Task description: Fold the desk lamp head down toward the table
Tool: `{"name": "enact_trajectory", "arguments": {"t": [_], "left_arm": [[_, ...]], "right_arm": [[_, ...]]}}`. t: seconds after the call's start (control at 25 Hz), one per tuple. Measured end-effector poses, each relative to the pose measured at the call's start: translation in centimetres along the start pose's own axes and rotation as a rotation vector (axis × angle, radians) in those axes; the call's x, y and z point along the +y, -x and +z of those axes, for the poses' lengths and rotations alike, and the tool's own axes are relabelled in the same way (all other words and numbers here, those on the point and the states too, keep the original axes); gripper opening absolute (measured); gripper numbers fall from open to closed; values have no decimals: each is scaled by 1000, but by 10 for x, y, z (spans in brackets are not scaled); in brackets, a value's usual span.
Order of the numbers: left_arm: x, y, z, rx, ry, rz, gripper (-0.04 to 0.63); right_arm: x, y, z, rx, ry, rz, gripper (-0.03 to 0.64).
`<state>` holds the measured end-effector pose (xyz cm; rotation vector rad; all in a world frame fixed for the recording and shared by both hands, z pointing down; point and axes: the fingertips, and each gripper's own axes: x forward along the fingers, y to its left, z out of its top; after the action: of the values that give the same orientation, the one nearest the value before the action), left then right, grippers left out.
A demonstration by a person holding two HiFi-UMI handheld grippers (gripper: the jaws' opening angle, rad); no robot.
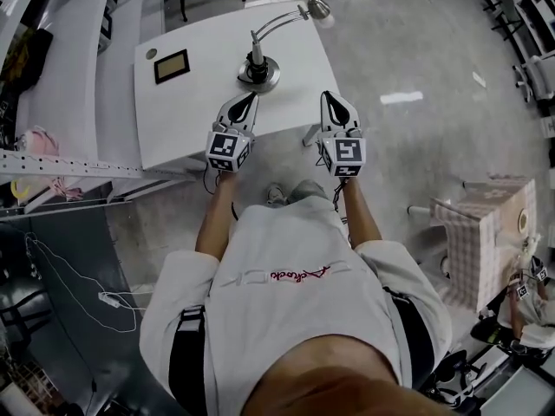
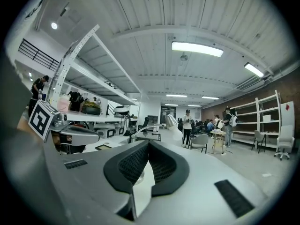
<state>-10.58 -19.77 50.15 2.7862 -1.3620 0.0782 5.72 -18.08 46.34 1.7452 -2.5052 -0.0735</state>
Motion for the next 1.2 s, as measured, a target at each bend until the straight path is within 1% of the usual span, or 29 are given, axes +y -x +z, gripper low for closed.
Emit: {"name": "enact_trajectory", "arguments": {"t": [0.28, 0.8, 0.96, 1.2], "left_arm": [[4, -15, -13, 28, 19, 0, 26], [43, -77, -23, 58, 9, 32, 26], [50, -91, -29, 58, -12, 47, 26], [68, -104, -40, 54, 4, 85, 26]], "right_arm": [[-15, -16, -7, 13, 2, -12, 12], [-45, -85, -13, 7, -18, 40, 12], [-60, -106, -21, 17, -30, 45, 12], [-71, -125, -36, 48, -26, 63, 12]]}}
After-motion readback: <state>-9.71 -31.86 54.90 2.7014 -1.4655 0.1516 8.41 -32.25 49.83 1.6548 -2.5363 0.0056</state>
